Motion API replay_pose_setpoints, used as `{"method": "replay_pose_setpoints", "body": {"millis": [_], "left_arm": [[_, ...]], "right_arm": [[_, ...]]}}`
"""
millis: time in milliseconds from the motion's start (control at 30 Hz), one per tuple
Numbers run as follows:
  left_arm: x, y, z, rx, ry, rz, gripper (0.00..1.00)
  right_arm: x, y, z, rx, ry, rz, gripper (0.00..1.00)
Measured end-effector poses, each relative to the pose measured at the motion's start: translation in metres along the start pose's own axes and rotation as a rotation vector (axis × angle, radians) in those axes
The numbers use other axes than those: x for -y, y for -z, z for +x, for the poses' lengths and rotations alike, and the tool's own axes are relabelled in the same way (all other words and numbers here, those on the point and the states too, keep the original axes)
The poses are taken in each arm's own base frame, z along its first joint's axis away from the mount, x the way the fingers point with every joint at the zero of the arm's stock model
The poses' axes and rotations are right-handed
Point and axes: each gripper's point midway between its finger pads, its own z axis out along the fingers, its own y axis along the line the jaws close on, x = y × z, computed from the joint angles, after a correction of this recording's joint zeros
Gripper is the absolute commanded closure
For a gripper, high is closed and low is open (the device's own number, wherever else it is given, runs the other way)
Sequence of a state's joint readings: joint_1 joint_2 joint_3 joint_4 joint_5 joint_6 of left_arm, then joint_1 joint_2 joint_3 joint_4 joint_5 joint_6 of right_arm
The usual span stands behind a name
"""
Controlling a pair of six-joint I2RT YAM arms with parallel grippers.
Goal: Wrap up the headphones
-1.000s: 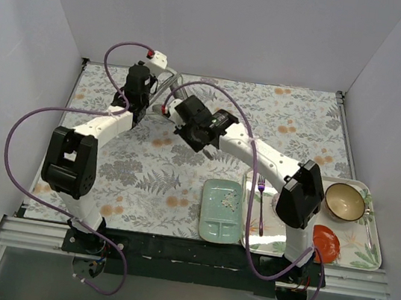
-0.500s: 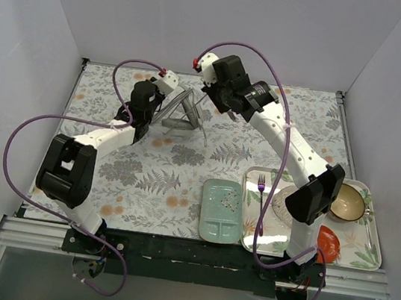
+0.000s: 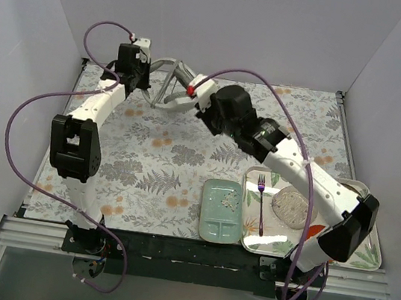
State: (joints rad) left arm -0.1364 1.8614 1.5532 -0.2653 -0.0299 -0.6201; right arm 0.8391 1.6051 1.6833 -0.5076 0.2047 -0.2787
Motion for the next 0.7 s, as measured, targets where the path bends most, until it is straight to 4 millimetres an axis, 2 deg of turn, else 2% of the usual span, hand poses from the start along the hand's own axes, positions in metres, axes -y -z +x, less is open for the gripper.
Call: {"method": "replay_pose_setpoints", "body": {"millis": [100, 167, 200, 267, 400, 567, 700], "left_arm": [[-0.009, -0.004, -0.01, -0.025, 0.154, 0.043, 1.0], [-0.017, -0.005, -0.023, -0.027, 0.255, 0.079, 1.0], [-0.018, -0.006, -0.029, -0.021, 0.288, 0.096, 1.0], [-0.027, -0.006, -0.043, -0.014, 0.373, 0.128, 1.0], [-0.044, 0.002, -0.068, 0.016, 0.484, 0.151, 1.0], [-0.054, 0.011, -0.082, 0.033, 0.563, 0.17, 1.0], [-0.052, 0.019, -0.093, 0.042, 0.602, 0.2, 1.0]], "right_arm": [[-0.056, 0.011, -0.004, 0.075, 0.063, -0.097, 0.99], [-0.095, 0.014, 0.003, 0.114, 0.089, -0.183, 0.99], [-0.104, 0.012, 0.009, 0.114, 0.094, -0.204, 0.99], [-0.115, 0.005, 0.026, 0.105, 0.092, -0.231, 0.99], [-0.121, -0.009, 0.056, 0.069, 0.074, -0.249, 0.99], [-0.136, -0.023, 0.065, 0.083, 0.044, -0.296, 0.99], [-0.158, -0.047, 0.08, 0.054, 0.035, -0.346, 0.99]]}}
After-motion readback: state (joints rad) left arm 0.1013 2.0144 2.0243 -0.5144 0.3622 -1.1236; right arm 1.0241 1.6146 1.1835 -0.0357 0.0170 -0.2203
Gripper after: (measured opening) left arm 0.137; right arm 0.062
